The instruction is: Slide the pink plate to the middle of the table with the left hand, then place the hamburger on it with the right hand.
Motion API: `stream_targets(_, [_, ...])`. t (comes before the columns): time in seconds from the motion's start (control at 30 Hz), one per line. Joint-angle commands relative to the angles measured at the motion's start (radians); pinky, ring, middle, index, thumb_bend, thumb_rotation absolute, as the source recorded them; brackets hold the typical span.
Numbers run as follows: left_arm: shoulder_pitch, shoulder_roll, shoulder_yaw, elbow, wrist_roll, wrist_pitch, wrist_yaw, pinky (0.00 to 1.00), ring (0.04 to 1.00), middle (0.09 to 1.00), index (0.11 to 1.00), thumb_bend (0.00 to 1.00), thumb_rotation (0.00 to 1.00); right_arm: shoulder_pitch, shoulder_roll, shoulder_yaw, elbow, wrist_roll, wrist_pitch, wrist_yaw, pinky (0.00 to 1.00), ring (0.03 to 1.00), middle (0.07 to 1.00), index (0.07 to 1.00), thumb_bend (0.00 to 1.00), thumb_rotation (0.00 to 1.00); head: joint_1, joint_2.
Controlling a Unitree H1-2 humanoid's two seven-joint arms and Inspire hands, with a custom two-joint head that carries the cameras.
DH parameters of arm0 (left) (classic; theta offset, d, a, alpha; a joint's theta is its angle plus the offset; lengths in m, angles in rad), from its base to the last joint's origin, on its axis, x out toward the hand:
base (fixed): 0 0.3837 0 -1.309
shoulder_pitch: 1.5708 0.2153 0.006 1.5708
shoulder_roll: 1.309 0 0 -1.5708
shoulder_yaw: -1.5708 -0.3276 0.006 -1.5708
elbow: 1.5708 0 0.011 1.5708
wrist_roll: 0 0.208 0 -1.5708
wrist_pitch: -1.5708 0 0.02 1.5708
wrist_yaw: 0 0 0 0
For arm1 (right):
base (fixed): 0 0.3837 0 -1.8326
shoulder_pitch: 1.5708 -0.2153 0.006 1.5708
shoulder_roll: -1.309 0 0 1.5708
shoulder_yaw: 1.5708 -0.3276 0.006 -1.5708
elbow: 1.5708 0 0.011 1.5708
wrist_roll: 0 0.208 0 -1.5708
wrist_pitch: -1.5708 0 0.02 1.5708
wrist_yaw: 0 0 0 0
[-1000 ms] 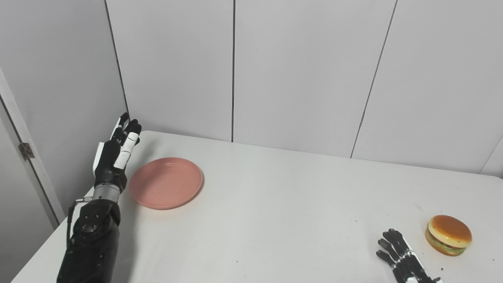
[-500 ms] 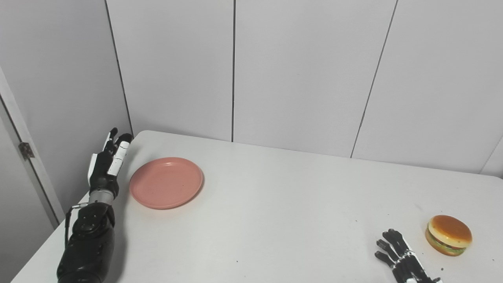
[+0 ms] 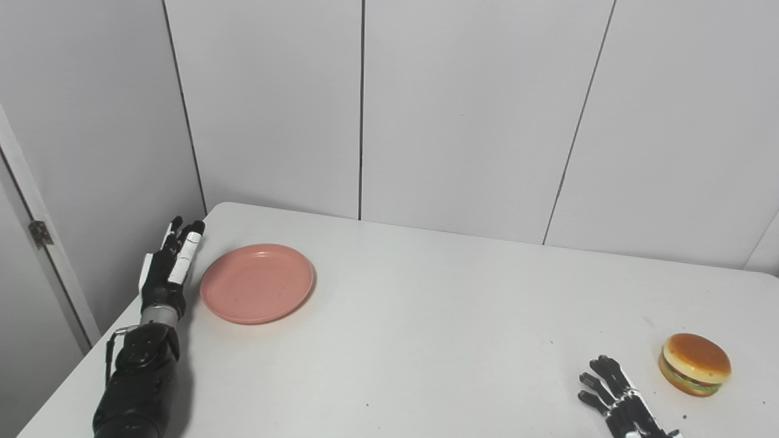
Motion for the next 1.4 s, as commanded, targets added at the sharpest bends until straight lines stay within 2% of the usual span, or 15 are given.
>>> stream_targets(0.0, [-0.091, 0.055, -0.002, 0.001, 0.0, -0.077, -0.016, 1.0, 0.975, 0.969, 1.0, 0.97, 0.77, -0.06, -0.031, -0.02, 0.192, -0.007, 0.08, -0.024, 0.84, 0.875, 0.924, 0.921, 0.79, 0.92, -0.003, 0.001])
stream_targets(0.2, [-0.1, 0.044, -0.005, 0.036, -0.001, -0.08, -0.011, 1.0, 0.965, 0.952, 0.989, 0.92, 0.75, -0.06, -0.032, -0.018, 0.195, -0.029, 0.071, -0.034, 0.82, 0.865, 0.917, 0.917, 0.79, 0.93, -0.007, 0.003])
stream_targets(0.37, [-0.106, 0.035, -0.005, 0.058, -0.017, -0.092, -0.034, 1.0, 0.958, 0.935, 0.986, 0.9, 0.74, -0.059, -0.029, -0.019, 0.189, -0.025, 0.079, -0.032, 0.82, 0.865, 0.919, 0.916, 0.81, 0.92, -0.009, 0.004])
stream_targets(0.6, [-0.113, 0.033, -0.018, 0.097, -0.019, -0.13, -0.071, 0.97, 0.986, 0.963, 1.0, 0.87, 0.79, -0.057, -0.029, -0.016, 0.187, -0.03, 0.074, -0.032, 0.82, 0.862, 0.921, 0.918, 0.79, 0.92, -0.015, 0.005])
stream_targets(0.7, [-0.108, 0.019, -0.014, 0.079, -0.031, -0.122, -0.082, 0.97, 0.985, 0.973, 1.0, 0.83, 0.78, -0.054, -0.03, -0.015, 0.182, -0.04, 0.072, -0.034, 0.81, 0.858, 0.918, 0.917, 0.79, 0.92, -0.018, 0.008])
stream_targets(0.87, [-0.108, 0.01, -0.021, 0.09, -0.048, -0.13, -0.12, 0.96, 0.988, 0.985, 1.0, 0.9, 0.75, -0.051, -0.027, -0.014, 0.174, -0.046, 0.077, -0.038, 0.8, 0.855, 0.915, 0.913, 0.82, 0.93, -0.025, 0.009])
stream_targets(0.97, [-0.104, -0.002, -0.022, 0.086, -0.058, -0.123, -0.135, 0.96, 0.979, 0.957, 0.999, 0.93, 0.72, -0.049, -0.026, -0.013, 0.167, -0.049, 0.083, -0.038, 0.8, 0.854, 0.915, 0.91, 0.8, 0.92, -0.028, 0.01])
stream_targets(1.1, [-0.106, -0.006, -0.033, 0.104, -0.059, -0.13, -0.153, 0.96, 0.995, 0.987, 1.0, 0.98, 0.72, -0.048, -0.025, -0.013, 0.163, -0.051, 0.083, -0.038, 0.81, 0.852, 0.914, 0.909, 0.8, 0.91, -0.03, 0.013])
stream_targets(1.37, [-0.099, -0.03, -0.05, 0.088, -0.064, -0.115, -0.153, 0.95, 0.984, 0.978, 1.0, 0.98, 0.72, -0.045, -0.025, -0.01, 0.155, -0.054, 0.083, -0.035, 0.8, 0.85, 0.912, 0.909, 0.8, 0.91, -0.035, 0.015])
